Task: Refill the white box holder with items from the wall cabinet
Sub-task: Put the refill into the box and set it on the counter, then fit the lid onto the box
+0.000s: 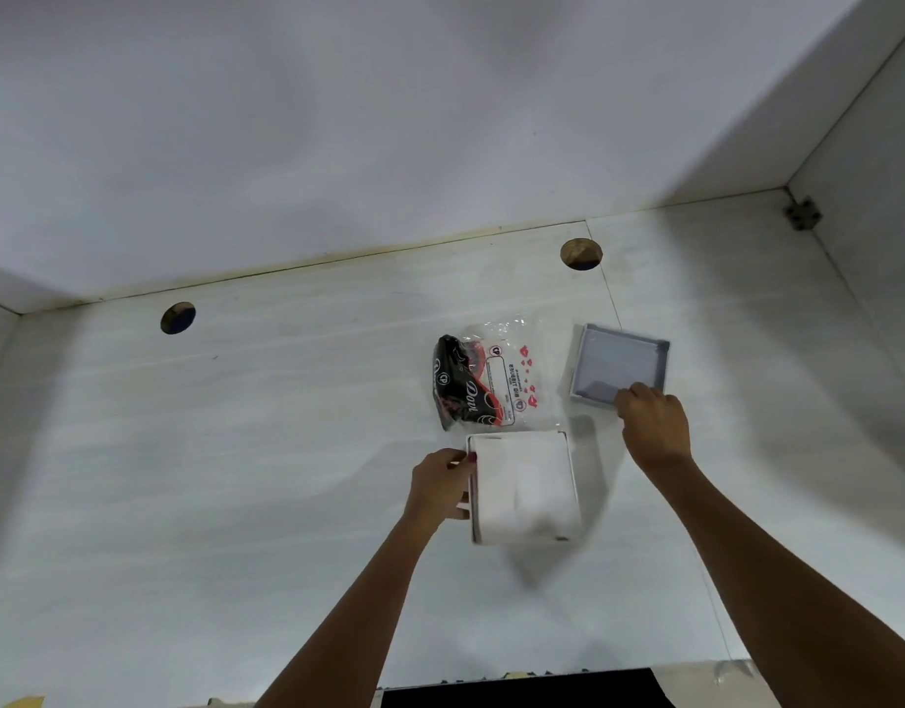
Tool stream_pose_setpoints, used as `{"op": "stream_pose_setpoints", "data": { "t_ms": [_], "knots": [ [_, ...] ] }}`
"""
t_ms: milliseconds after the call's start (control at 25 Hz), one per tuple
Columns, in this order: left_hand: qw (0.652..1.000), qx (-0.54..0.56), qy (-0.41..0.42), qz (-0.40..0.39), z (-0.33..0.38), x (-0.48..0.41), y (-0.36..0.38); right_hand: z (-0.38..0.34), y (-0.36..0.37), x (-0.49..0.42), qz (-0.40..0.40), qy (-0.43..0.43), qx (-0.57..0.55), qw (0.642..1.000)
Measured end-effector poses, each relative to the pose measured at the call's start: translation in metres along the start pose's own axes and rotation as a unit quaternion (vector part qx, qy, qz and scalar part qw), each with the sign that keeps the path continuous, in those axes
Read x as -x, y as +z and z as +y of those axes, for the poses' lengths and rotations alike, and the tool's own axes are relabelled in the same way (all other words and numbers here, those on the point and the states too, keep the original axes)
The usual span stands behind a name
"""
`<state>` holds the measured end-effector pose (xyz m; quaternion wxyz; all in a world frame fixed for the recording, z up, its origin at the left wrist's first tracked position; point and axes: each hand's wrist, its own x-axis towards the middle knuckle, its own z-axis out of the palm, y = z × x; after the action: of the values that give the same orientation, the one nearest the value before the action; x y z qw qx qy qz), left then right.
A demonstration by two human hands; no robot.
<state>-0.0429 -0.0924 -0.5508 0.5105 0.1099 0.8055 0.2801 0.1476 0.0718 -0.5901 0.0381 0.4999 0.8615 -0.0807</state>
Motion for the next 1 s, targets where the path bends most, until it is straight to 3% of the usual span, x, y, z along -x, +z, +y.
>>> {"op": "stream_pose_setpoints", "data": {
  "t_ms": [80,160,280,320,400,440,480,520,600,720,880,1000],
  "knots": [
    [0.999,0.042,-0.017,-0.01,0.005,-0.002,0.008,0.005,-0.018,0.004,0.072,0.004,-0.112,0.991],
    [0.998,0.056,-0.008,-0.008,0.008,-0.001,0.01,0.002,-0.052,0.012,0.127,0.044,-0.257,0.957],
    [0.994,0.02,0.073,0.075,0.007,0.003,0.007,-0.017,-0.096,0.036,0.097,0.039,-0.464,0.88],
    [0.988,0.048,0.101,0.104,0.007,0.007,0.004,-0.025,-0.103,0.043,0.078,0.038,-0.537,0.839],
    [0.971,0.157,0.141,0.112,0.011,0.013,0.001,-0.039,-0.102,0.055,0.022,0.071,-0.687,0.723],
    [0.962,0.213,0.147,0.085,0.012,0.016,0.0,-0.045,-0.095,0.061,-0.007,0.098,-0.727,0.679],
    [0.954,0.259,0.143,0.045,0.015,0.021,0.0,-0.051,-0.086,0.067,-0.035,0.126,-0.742,0.658],
    [0.948,0.287,0.136,0.008,0.014,0.026,0.002,-0.055,-0.077,0.073,-0.063,0.149,-0.735,0.659],
    [0.954,0.272,0.122,-0.019,0.009,0.032,0.008,-0.058,-0.054,0.083,-0.097,0.174,-0.693,0.693],
    [0.982,0.113,0.146,0.033,-0.011,0.034,0.026,-0.054,-0.032,0.09,-0.103,0.197,-0.598,0.77],
    [0.972,-0.051,0.208,0.098,-0.022,0.031,0.039,-0.054,-0.025,0.094,-0.05,0.134,-0.411,0.9],
    [0.967,-0.056,0.215,0.122,-0.019,0.028,0.038,-0.058,-0.022,0.093,-0.027,0.124,-0.341,0.932]
  ]
}}
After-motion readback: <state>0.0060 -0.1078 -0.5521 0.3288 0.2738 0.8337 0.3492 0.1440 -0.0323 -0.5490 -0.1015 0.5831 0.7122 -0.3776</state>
